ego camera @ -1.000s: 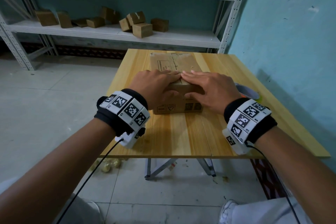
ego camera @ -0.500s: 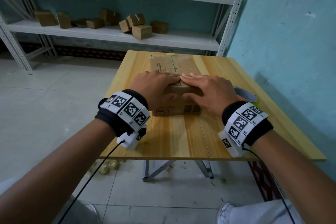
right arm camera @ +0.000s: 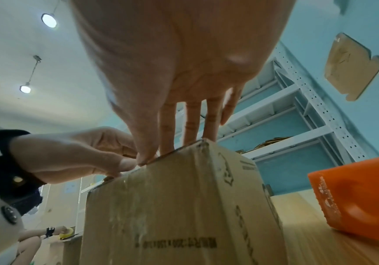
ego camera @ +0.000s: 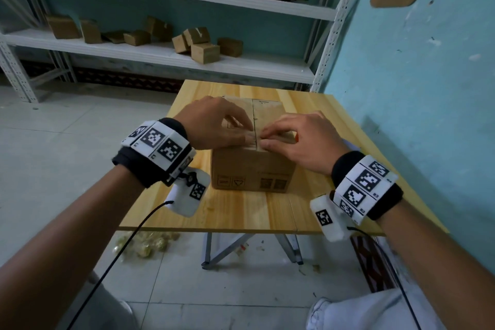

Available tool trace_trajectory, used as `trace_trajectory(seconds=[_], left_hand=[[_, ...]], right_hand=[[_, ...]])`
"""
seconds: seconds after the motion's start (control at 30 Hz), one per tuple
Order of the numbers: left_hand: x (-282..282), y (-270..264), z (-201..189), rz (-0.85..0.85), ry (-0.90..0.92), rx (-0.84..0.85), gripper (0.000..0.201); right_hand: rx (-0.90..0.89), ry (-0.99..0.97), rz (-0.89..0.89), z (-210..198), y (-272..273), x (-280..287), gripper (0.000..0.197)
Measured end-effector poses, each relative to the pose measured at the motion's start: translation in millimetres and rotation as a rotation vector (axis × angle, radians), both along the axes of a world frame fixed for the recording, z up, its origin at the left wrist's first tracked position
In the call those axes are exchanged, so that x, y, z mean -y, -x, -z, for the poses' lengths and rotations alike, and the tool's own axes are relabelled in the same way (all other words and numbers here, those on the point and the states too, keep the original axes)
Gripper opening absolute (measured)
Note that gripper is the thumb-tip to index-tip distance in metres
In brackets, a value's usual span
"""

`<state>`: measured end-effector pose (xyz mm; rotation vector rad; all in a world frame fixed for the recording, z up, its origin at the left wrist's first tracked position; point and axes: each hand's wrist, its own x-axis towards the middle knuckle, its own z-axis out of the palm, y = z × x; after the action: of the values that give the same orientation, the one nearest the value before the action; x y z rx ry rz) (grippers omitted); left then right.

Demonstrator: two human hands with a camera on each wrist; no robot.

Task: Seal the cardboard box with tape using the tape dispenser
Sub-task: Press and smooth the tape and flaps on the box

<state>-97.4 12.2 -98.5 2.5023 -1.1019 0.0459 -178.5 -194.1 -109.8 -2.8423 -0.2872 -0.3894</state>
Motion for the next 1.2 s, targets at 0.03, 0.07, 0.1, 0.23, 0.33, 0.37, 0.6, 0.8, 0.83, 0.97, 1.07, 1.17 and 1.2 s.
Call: trace_trajectory(seconds=[0.03,0.07,0.1,0.23,0.33,0.37,0.6,0.8,0.83,0.97,1.07,1.17,1.2], left_hand=[[-0.5,0.5,-0.3,-0.006,0.008,-0.002,0.026],[-0.5,0.6,-0.3,-0.014,0.014,0.001,0.026],[-0.3,0.5,0.0,-0.024,0.017,0.006,0.025],[4.8,-3.8,-0.6,-0.060,0.008,0.025,0.025],[10.7,-10.2,-4.1,-0.086,-0.043,0.032,0.027],[12.5,-12.4,-6.1,-0.092,-0.053,0.026,0.028],[28.0,-28.8,-17.2,-0.151,-0.171,0.000,0.053],[27.7,-44.4,-12.9,-0.188,-0.253,-0.039,0.080],[27.9,-45.4,-13.3,-0.179,-0.270,-0.044,0.084],[28.0,-47.7,-13.8,-0.184,-0.307,-0.139,0.103],[25.1,-51.1,-10.5,-0.198,-0.282,-0.258,0.111],[24.6,-53.4,-7.2,-0.197,-0.226,-0.303,0.112],[25.3,-53.6,-7.5,-0.196,-0.215,-0.298,0.110]], right_hand=[[0.004,-0.014,0.005,-1.1,-0.3,-1.3,0.028],[0.009,-0.036,0.010,-2.3,-0.8,-3.1,0.025],[0.013,-0.057,0.021,-3.1,-2.1,-4.6,0.023],[-0.009,-0.056,0.061,-8.8,-10.6,-8.1,0.026],[-0.052,-0.055,0.070,-12.6,-15.0,-6.7,0.030],[-0.057,-0.062,0.078,-13.1,-16.3,-5.9,0.032],[-0.103,-0.166,0.128,-16.5,-29.6,-0.9,0.059],[-0.246,-0.056,0.125,-23.9,-40.3,6.2,0.090],[-0.274,-0.052,0.125,-25.5,-42.2,7.8,0.095],[-0.395,-0.036,0.138,-28.4,-52.1,11.7,0.109],[-0.485,-0.103,0.137,-26.5,-56.6,15.0,0.117],[-0.530,-0.134,0.137,-25.1,-57.9,18.0,0.112],[-0.526,-0.118,0.144,-25.2,-58.1,18.3,0.110]])
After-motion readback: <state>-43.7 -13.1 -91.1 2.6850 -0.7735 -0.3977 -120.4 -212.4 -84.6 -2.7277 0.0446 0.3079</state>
